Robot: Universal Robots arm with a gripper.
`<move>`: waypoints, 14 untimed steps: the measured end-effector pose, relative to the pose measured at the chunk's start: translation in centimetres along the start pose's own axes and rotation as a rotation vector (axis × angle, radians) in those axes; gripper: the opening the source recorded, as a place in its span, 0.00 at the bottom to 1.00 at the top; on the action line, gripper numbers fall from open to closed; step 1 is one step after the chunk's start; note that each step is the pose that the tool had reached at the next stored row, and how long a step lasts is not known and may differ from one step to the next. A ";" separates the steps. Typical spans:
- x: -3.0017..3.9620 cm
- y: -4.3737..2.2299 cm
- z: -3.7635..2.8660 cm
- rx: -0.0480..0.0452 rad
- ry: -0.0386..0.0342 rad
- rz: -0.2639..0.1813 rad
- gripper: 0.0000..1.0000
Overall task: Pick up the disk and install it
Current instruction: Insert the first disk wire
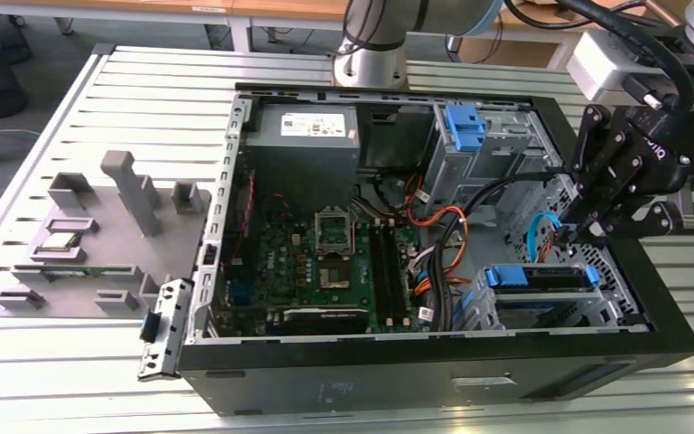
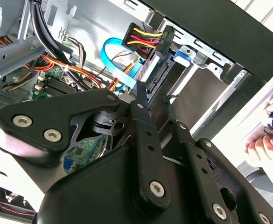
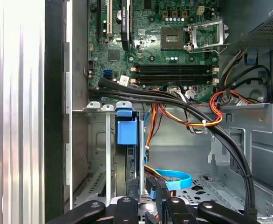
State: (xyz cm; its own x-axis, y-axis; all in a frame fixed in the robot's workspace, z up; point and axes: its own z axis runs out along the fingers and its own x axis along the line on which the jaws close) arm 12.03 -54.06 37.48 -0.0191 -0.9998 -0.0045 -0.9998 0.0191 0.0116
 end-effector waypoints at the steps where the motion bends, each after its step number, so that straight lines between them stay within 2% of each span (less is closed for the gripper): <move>1: 0.00 -0.04 0.09 -0.0006 -0.0011 0.000 0.30; 12: -0.03 -0.21 1.57 -0.0037 -0.0028 0.000 0.30; 14: -0.04 -0.22 1.67 -0.0038 -0.0025 0.000 0.30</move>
State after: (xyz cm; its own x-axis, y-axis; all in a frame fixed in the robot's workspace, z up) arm 12.23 -54.01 35.81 -0.0191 -0.9998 -0.0070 -0.9997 0.0190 0.0153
